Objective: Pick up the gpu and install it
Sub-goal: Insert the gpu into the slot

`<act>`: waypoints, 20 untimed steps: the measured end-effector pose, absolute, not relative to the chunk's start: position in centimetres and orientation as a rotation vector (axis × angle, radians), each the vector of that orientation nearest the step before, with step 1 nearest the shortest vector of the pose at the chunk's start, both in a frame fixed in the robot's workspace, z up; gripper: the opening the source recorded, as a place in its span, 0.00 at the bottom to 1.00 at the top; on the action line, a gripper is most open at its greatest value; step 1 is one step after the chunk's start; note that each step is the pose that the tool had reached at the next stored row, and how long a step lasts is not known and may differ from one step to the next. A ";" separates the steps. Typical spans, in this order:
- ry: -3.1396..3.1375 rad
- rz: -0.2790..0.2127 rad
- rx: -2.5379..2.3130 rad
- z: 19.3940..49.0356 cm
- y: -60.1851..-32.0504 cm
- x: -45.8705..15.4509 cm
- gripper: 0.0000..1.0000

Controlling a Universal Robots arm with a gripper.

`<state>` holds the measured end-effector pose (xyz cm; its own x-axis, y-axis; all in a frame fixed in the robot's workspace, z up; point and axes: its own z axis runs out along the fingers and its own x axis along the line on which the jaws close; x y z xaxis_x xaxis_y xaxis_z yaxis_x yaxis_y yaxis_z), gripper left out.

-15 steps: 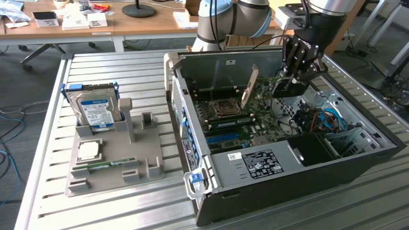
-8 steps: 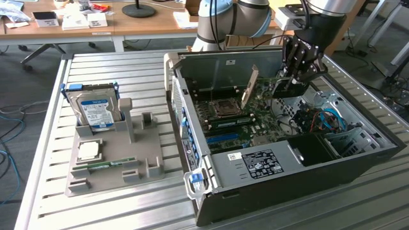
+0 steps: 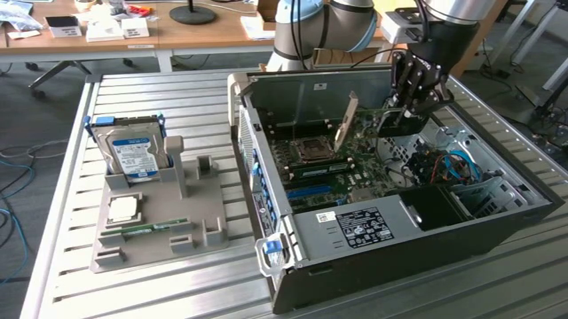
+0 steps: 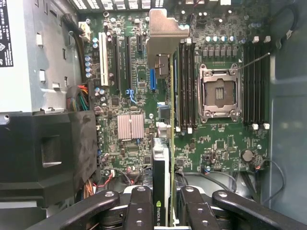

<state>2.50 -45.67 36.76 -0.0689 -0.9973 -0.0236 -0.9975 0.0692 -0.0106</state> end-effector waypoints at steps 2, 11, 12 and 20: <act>2.279 0.013 -2.127 36.7 -45.7 2.3 0.27; 2.275 0.006 -2.123 36.2 -45.7 0.7 0.27; 2.274 0.004 -2.123 36.1 -45.7 0.5 0.27; 2.273 0.002 -2.121 35.5 -45.7 -1.1 0.27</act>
<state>-1.08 -45.68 35.52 -0.0686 -0.9973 -0.0245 -0.9974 0.0691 -0.0214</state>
